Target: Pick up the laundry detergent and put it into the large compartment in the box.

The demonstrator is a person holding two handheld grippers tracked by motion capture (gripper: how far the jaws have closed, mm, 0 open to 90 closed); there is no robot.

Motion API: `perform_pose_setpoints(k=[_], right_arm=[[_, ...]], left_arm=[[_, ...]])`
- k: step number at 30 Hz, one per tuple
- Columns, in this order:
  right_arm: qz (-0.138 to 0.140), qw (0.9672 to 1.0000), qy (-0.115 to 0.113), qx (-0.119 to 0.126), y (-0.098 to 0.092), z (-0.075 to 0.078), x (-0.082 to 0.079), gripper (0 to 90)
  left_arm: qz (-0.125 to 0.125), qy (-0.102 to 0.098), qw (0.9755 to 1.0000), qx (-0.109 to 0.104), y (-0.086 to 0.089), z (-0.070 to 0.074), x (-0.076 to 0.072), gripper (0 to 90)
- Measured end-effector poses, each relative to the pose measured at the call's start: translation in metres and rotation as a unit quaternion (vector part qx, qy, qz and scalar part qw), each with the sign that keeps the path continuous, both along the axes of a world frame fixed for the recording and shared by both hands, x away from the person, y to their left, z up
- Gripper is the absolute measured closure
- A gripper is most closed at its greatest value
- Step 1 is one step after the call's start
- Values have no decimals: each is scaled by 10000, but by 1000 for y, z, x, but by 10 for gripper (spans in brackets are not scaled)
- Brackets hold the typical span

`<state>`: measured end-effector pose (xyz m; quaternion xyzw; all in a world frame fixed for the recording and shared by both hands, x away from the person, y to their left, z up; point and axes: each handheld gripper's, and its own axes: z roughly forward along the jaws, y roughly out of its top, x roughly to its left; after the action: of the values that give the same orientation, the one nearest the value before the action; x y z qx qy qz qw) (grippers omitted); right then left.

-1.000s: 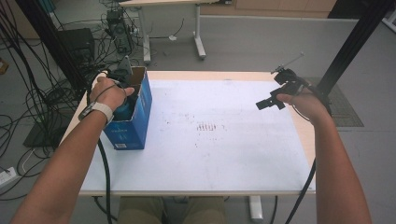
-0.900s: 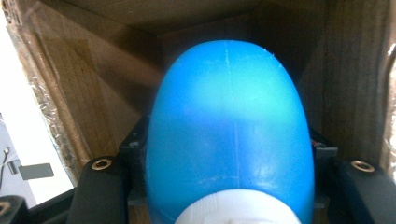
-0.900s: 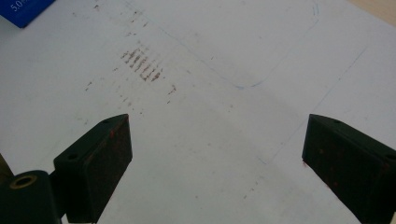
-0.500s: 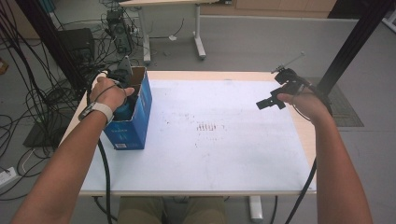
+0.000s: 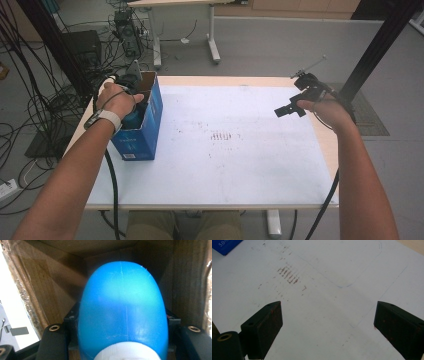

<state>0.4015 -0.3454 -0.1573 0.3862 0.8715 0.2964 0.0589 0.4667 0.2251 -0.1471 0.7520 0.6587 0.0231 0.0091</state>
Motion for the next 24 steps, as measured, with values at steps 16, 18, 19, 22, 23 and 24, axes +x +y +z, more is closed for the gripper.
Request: perform_pose_setpoints(k=[16,18,19,22,23,24], right_arm=[[6,10000,-9,9,-1,-1,0,82],[-10,10000,4,8,-1,-1,0,82],[-5,10000,-7,12,-1,-1,0,82],[-9,10000,-7,15,-2,-1,0,82],[-11,10000,-3,10,-2,-1,0,82],[-24,10000,6,11,-2,-1,0,82]], left_arm=[[-1,1,10000,-5,0,0,1,378],[18,-2,10000,-5,0,0,0,378],[18,-9,10000,-9,0,0,0,378],[23,-17,10000,-19,0,0,0,378],[20,-30,10000,-33,1,0,0,377],[15,-40,10000,-38,1,0,-1,377]])
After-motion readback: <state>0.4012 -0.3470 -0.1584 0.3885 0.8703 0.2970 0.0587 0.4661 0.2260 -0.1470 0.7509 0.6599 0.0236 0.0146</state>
